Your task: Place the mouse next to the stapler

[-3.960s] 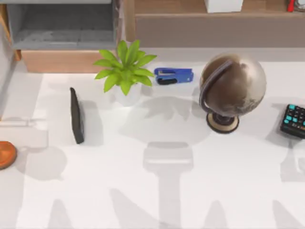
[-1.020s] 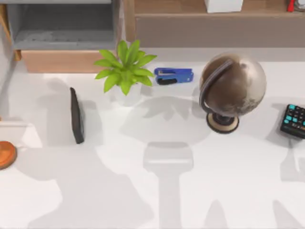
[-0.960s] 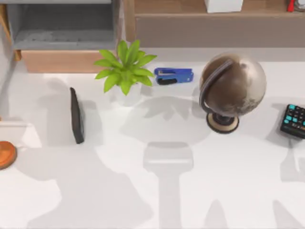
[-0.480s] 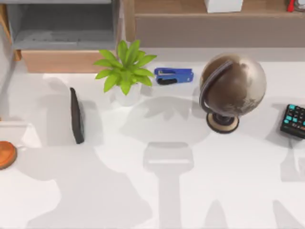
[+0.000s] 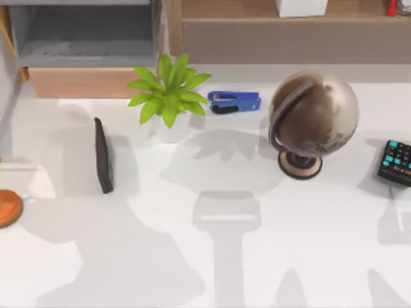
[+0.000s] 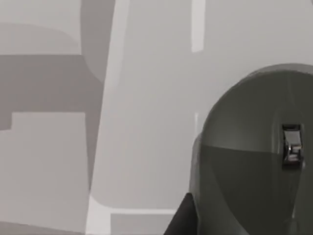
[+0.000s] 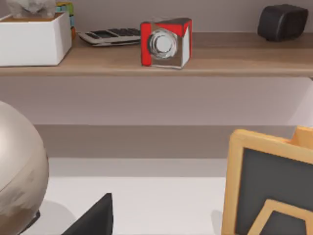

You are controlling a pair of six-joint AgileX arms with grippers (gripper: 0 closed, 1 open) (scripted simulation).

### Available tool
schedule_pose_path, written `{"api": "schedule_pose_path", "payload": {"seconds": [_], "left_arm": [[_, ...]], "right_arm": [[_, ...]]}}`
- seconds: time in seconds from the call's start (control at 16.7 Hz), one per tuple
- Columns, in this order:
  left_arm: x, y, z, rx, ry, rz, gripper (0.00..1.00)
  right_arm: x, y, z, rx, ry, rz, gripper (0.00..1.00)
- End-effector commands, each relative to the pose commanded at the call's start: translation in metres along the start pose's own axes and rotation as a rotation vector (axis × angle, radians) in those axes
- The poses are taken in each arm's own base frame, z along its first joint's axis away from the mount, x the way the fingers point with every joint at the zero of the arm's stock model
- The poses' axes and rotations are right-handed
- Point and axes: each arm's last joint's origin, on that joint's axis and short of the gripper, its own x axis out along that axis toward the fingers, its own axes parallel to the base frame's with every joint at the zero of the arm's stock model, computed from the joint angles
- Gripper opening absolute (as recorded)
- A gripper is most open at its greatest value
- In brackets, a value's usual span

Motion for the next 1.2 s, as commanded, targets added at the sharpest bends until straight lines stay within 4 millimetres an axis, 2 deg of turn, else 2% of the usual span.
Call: {"api": "schedule_pose_path", "payload": {"seconds": [0.06, 0.12, 0.66, 0.96, 1.2], "left_arm": [[0.0, 0.0, 0.0, 0.0, 0.0, 0.0, 0.02], [0.0, 0.0, 0.0, 0.0, 0.0, 0.0, 0.0], [0.0, 0.001, 0.0, -0.001, 0.0, 0.001, 0.0], [-0.04, 0.003, -0.005, -0.038, -0.056, 0.019, 0.0], [-0.091, -0.008, -0.017, -0.065, -0.145, 0.035, 0.0]], "right_arm": [[0.0, 0.0, 0.0, 0.0, 0.0, 0.0, 1.0], [0.0, 0.0, 0.0, 0.0, 0.0, 0.0, 1.0], [0.0, 0.0, 0.0, 0.0, 0.0, 0.0, 1.0], [0.0, 0.0, 0.0, 0.0, 0.0, 0.0, 1.0], [0.0, 0.0, 0.0, 0.0, 0.0, 0.0, 1.0]]}}
